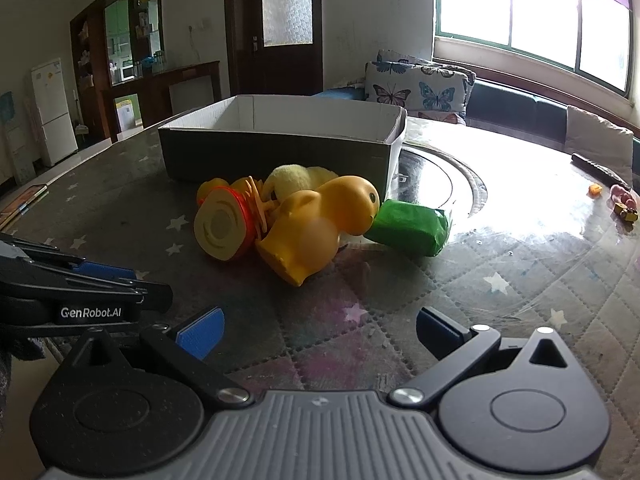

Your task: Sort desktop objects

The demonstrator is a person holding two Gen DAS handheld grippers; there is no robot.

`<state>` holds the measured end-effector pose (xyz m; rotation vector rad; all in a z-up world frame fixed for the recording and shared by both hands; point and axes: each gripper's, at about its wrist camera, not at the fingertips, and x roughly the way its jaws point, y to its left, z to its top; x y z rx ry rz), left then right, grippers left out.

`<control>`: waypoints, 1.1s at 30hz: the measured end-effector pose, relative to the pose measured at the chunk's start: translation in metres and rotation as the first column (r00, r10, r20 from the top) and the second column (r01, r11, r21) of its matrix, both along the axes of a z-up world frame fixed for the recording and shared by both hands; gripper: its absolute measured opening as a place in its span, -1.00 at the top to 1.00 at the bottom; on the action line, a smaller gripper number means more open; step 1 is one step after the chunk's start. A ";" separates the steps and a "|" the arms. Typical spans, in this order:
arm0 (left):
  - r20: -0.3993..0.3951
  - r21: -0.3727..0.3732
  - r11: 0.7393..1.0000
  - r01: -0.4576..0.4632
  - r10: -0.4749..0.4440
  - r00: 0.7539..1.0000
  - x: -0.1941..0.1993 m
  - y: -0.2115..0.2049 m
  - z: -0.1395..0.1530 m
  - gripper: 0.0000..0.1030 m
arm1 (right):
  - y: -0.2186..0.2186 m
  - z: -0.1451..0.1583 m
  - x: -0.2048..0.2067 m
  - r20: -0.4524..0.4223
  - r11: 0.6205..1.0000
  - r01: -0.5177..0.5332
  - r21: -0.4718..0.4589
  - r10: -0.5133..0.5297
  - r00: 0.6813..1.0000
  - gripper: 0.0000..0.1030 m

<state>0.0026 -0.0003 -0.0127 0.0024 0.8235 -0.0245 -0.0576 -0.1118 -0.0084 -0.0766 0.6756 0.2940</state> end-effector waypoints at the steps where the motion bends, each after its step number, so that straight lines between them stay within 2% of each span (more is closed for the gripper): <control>1: 0.000 -0.001 1.000 0.000 0.000 1.000 0.000 0.000 0.000 0.30 | 0.000 0.000 0.001 -0.001 1.000 0.000 0.000 0.000 1.000 -1.00; 33: -0.028 -0.027 0.999 0.017 -0.017 0.999 0.029 0.001 0.001 0.30 | -0.003 -0.002 0.024 -0.019 1.000 0.007 0.024 -0.006 1.000 -0.99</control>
